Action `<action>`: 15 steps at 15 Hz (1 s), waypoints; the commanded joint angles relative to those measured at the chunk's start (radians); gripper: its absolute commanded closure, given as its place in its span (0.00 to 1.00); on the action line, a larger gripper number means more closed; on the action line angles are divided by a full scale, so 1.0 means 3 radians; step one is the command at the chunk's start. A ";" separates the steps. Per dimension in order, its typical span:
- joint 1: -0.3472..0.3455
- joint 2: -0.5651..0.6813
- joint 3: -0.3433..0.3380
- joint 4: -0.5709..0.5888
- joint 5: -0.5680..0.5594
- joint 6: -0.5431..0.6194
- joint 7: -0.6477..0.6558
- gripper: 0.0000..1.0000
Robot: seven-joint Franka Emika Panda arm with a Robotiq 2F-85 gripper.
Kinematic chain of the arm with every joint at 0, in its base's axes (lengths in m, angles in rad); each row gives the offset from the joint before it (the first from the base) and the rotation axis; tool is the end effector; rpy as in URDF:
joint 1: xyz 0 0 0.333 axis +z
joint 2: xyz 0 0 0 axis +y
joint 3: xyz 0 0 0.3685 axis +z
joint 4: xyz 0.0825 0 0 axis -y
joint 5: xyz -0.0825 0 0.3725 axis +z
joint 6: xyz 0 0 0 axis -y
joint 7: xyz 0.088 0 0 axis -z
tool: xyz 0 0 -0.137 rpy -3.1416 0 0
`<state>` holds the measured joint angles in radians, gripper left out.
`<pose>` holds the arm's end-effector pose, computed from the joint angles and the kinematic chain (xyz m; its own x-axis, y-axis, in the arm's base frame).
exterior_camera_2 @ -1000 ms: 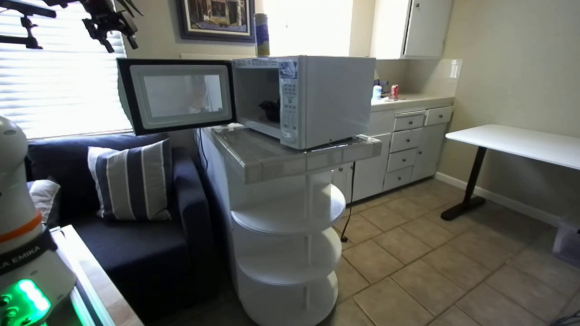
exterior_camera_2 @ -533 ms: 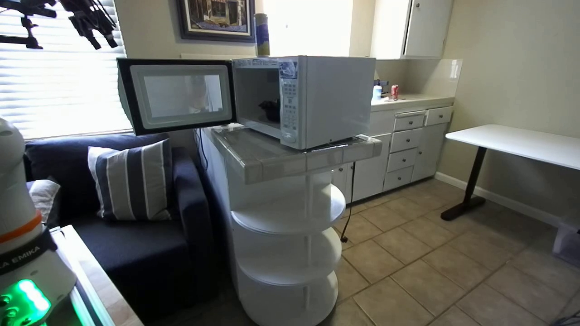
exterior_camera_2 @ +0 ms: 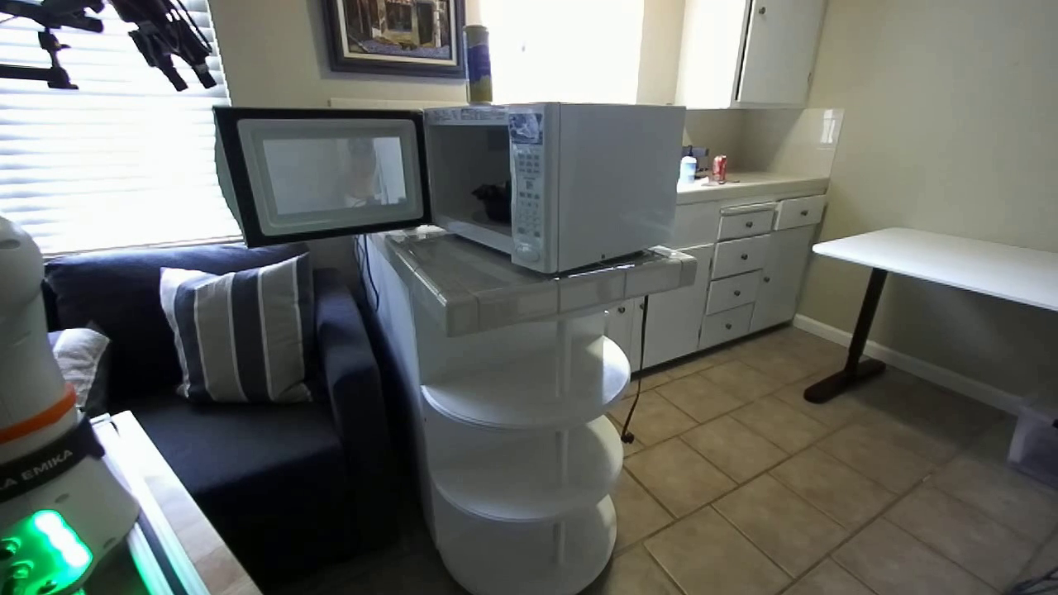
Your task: Push the microwave door closed
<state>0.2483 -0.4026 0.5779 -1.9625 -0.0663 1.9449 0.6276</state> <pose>0.2753 0.3709 0.6639 0.8893 0.2004 0.4110 0.1996 -0.9788 0.0455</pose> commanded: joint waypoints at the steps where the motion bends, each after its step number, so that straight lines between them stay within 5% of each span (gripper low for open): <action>1: -0.0038 0.0128 0.0090 0.0126 -0.0097 -0.0061 0.0209 0.00; 15: -0.0122 0.0702 0.0547 0.0506 -0.0816 -0.0359 0.1786 0.00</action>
<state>0.2104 -0.2531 0.7147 -1.8504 -0.2533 1.8853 1.0783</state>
